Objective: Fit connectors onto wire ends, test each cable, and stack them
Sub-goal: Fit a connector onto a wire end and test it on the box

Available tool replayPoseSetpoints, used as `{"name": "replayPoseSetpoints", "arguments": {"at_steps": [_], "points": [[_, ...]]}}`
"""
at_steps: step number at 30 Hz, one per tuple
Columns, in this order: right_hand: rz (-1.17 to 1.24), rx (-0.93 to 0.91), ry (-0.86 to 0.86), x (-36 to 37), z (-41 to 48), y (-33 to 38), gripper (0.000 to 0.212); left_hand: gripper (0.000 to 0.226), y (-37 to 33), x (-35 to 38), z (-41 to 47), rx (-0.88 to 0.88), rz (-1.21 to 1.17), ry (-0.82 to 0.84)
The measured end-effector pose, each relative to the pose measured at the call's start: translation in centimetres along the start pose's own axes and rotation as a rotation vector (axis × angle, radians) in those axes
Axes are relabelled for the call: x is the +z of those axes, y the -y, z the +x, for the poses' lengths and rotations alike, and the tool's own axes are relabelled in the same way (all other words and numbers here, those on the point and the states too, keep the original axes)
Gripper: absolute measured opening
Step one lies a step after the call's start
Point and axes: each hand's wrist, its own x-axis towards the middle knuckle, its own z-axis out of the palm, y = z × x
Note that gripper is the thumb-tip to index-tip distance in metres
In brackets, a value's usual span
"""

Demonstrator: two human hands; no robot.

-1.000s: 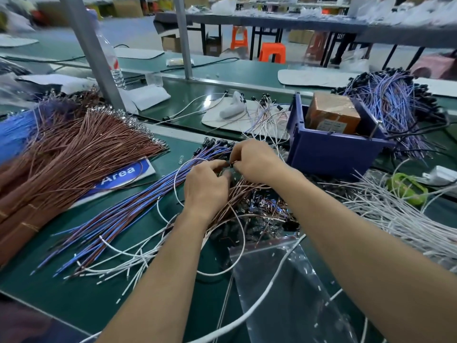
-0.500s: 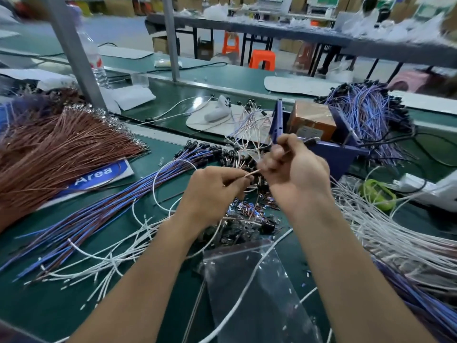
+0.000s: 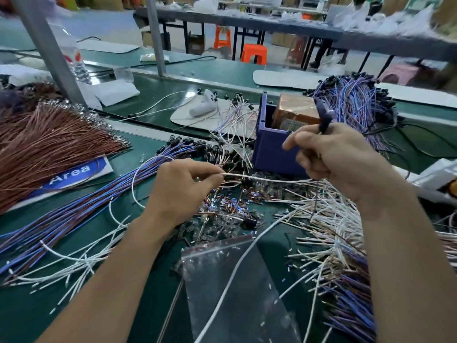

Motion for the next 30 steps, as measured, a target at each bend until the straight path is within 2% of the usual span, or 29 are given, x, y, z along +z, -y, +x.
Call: {"name": "replayPoseSetpoints", "arguments": {"at_steps": [2, 7, 9, 12, 15, 17, 19, 21, 26, 28, 30], "points": [[0.002, 0.002, -0.009, 0.6, 0.2, -0.3, 0.032, 0.015, -0.1, -0.1, 0.0, -0.036, -0.008, -0.057], [0.419, -0.029, -0.356, -0.9, 0.7, -0.4, 0.042, 0.027, 0.3, -1.4, 0.1, -0.141, -0.015, -0.117], [0.558, -0.033, -0.436, -1.8, 0.6, -0.6, 0.051, 0.027, 0.6, -1.8, 0.3, -0.198, -0.035, -0.176], [0.679, -0.011, -0.493, -2.7, 0.8, -1.1, 0.056, 0.022, 1.3, -1.9, 0.7, -0.331, -0.086, -0.249], [0.756, 0.016, -0.529, -3.1, 1.2, -1.6, 0.047, 0.019, 2.1, -1.6, 1.0, -0.466, -0.213, -0.188], [0.751, 0.027, -0.535, -3.2, 1.3, -1.9, 0.044, 0.019, 2.1, -1.4, 1.3, -0.493, -0.351, -0.152], [0.659, 0.050, -0.470, -3.1, 1.2, -1.9, 0.039, 0.022, 1.7, -1.5, 1.5, -0.458, -0.484, -0.141], [0.469, 0.084, -0.317, -2.6, 1.0, -1.6, 0.031, 0.027, 1.4, -1.6, 1.4, -0.380, -0.546, -0.114], [-0.032, 0.057, 0.134, 1.6, -0.3, -0.3, 0.019, 0.030, -0.1, -0.2, 0.4, -0.125, -0.386, 0.049], [-0.246, 0.016, 0.253, 4.1, -0.7, 0.1, 0.017, 0.023, -0.5, 0.6, 0.2, -0.059, -0.333, 0.083], [-0.397, -0.030, 0.303, 6.3, -0.9, -0.2, 0.019, 0.012, -0.8, 1.1, -0.1, -0.027, -0.323, 0.079]]}}
